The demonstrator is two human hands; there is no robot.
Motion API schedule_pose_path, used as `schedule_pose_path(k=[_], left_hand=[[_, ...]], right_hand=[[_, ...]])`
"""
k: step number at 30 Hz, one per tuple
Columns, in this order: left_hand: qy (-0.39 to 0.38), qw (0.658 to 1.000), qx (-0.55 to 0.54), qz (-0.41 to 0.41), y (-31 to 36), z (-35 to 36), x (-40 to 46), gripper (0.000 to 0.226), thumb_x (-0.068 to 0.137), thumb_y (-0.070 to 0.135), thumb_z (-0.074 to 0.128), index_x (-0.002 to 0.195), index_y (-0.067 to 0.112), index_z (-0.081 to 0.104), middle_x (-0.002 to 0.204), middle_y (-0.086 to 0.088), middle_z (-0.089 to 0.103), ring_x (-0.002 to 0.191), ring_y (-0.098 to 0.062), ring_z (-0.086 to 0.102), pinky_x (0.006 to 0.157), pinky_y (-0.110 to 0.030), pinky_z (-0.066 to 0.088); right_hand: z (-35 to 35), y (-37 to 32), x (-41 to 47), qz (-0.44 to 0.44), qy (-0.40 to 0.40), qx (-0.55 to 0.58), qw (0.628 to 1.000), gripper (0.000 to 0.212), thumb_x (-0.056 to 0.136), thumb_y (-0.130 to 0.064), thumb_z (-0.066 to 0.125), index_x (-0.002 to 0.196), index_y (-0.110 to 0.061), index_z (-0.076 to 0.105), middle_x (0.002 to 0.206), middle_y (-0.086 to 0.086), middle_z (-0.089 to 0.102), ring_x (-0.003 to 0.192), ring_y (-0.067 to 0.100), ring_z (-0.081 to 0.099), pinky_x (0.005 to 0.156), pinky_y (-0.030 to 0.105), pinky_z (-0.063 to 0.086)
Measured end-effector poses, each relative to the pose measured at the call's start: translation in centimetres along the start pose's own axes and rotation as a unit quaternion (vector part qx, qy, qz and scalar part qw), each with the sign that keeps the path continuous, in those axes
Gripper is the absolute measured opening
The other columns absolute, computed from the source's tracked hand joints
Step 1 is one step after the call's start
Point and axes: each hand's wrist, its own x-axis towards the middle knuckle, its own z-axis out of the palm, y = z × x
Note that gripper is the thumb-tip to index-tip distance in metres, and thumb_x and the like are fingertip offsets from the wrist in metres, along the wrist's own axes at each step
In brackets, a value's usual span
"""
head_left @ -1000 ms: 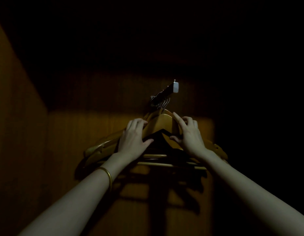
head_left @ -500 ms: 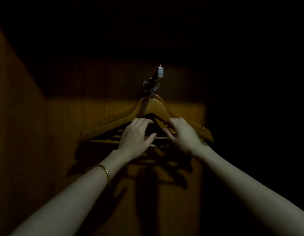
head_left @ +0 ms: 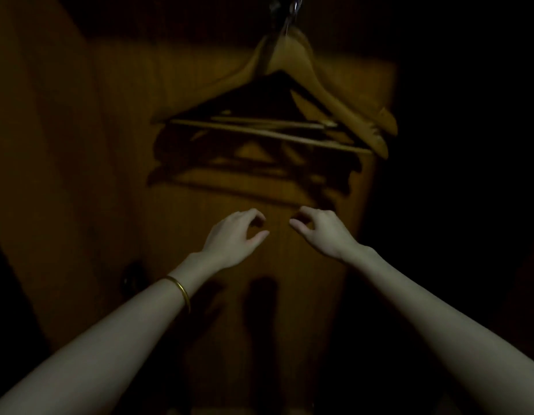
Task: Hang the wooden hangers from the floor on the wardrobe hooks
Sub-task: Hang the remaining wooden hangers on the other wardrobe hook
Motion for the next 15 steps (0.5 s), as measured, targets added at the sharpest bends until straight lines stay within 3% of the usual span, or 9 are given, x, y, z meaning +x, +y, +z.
schedule_pose_path(k=[4, 8, 11, 13, 15], left_hand=[[-0.078, 0.993, -0.062, -0.070, -2.7, 3.8, -5.4, 0.026, 0.088, 0.036, 0.054, 0.109, 0.021, 0.057, 0.110, 0.003, 0.063, 0.103, -0.011, 0.057, 0.088, -0.033, 0.049], [-0.129, 0.978, -0.100, -0.133, -5.5, 7.2, -10.4, 0.020, 0.088, 0.034, 0.056, 0.102, 0.020, 0.059, 0.097, 0.008, 0.063, 0.093, -0.009, 0.060, 0.084, -0.034, 0.051], [-0.150, 0.964, -0.125, -0.181, -7.7, 9.9, -13.2, 0.018, 0.086, 0.030, 0.059, 0.099, 0.017, 0.062, 0.091, 0.007, 0.064, 0.085, -0.009, 0.061, 0.078, -0.031, 0.053], [-0.149, 0.958, -0.132, -0.208, -9.0, 11.7, -14.8, 0.016, 0.085, 0.022, 0.062, 0.095, 0.010, 0.064, 0.085, 0.004, 0.063, 0.077, -0.008, 0.059, 0.067, -0.016, 0.049], [-0.150, 0.952, -0.137, -0.231, -10.4, 13.5, -16.2, 0.013, 0.084, 0.016, 0.063, 0.090, 0.005, 0.065, 0.077, 0.001, 0.061, 0.068, -0.008, 0.054, 0.057, -0.007, 0.039]], right_hand=[[6.2, 0.7, -4.0, 0.054, -0.097, 0.060, 0.992, 0.036, 0.093, -0.042, 0.045, 0.104, -0.010, 0.059, 0.092, 0.010, 0.067, 0.077, 0.021, 0.063, 0.073, 0.040, 0.055], [12.6, 1.2, -8.0, 0.113, -0.178, 0.112, 0.971, 0.030, 0.094, -0.040, 0.045, 0.096, -0.013, 0.058, 0.083, 0.007, 0.064, 0.069, 0.017, 0.059, 0.066, 0.034, 0.051], [17.3, 2.0, -10.5, 0.162, -0.226, 0.156, 0.948, 0.032, 0.094, -0.037, 0.045, 0.107, -0.011, 0.060, 0.097, 0.010, 0.067, 0.084, 0.022, 0.065, 0.079, 0.039, 0.055], [20.2, 2.3, -11.9, 0.197, -0.250, 0.188, 0.929, 0.033, 0.095, -0.034, 0.045, 0.111, -0.009, 0.059, 0.105, 0.012, 0.066, 0.093, 0.025, 0.065, 0.085, 0.041, 0.054], [23.0, 2.2, -13.1, 0.228, -0.265, 0.205, 0.914, 0.034, 0.095, -0.034, 0.046, 0.114, -0.008, 0.059, 0.111, 0.010, 0.065, 0.100, 0.022, 0.062, 0.087, 0.034, 0.051]])
